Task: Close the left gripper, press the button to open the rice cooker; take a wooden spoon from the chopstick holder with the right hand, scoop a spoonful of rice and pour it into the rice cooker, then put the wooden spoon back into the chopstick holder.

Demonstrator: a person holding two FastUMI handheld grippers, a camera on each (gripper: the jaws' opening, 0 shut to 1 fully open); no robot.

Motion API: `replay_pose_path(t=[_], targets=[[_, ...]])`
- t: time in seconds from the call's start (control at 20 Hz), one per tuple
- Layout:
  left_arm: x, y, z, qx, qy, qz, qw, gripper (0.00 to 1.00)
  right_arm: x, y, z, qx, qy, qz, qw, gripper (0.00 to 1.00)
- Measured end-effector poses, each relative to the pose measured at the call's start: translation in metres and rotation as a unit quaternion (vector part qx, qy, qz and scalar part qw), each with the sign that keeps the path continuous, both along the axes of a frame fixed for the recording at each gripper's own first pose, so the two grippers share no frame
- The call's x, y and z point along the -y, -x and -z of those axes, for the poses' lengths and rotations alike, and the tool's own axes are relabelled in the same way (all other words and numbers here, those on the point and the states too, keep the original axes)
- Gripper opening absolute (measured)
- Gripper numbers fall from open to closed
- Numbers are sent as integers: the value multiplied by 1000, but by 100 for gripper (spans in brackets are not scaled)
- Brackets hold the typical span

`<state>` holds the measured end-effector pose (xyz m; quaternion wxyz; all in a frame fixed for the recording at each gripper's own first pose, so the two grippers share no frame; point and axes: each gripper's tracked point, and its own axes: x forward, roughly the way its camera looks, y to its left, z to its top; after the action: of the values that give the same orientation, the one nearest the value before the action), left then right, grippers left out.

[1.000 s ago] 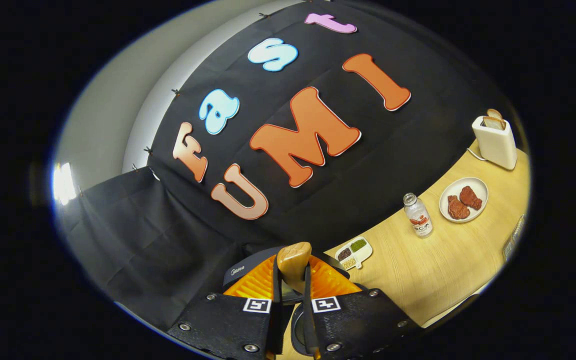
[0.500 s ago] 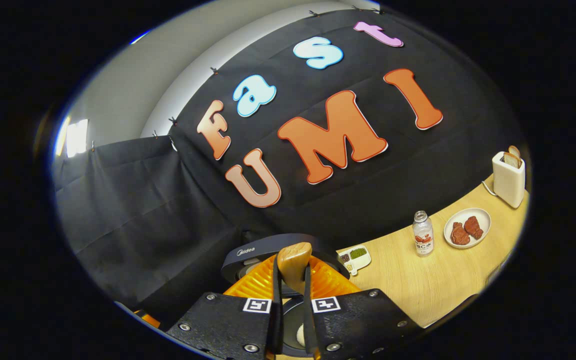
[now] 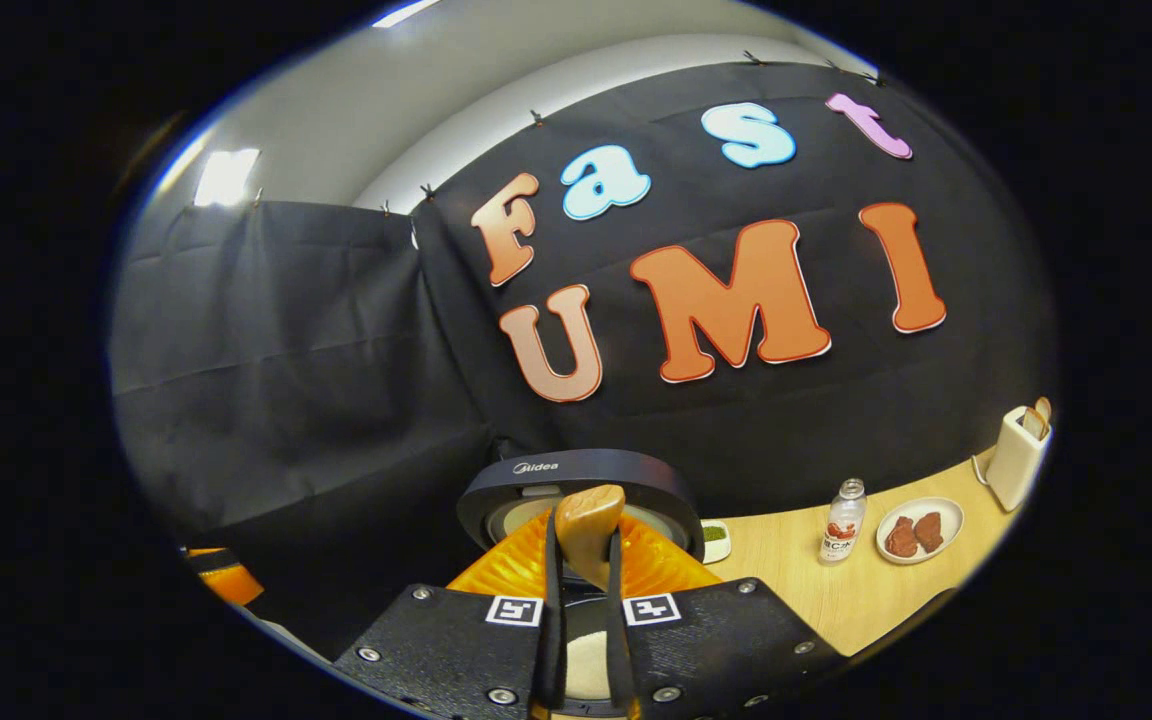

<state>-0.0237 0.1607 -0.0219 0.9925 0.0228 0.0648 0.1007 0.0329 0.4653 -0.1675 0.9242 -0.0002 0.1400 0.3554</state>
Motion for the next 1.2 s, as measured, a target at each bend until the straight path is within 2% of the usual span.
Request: replay_pose_path(t=[0.35,0.55,0.7,0.85,1.2], targets=[[1,5,-5,15,15,8,1000,99,-2,5,16,7,22,-16,1000,15],[-6,5,-2,6,-17,-7,1000,98,0,8,23,-14,10,-16,1000,15],[2,6,-3,7,0,4,1000,98,4,3,21,-18,6,-10,1000,15],[-1,5,-6,11,14,3,1000,99,14,-1,13,-21,-3,-3,1000,15],[9,-2,-16,21,3,7,1000,98,60,-20,-24,-12,-29,34,999,15]])
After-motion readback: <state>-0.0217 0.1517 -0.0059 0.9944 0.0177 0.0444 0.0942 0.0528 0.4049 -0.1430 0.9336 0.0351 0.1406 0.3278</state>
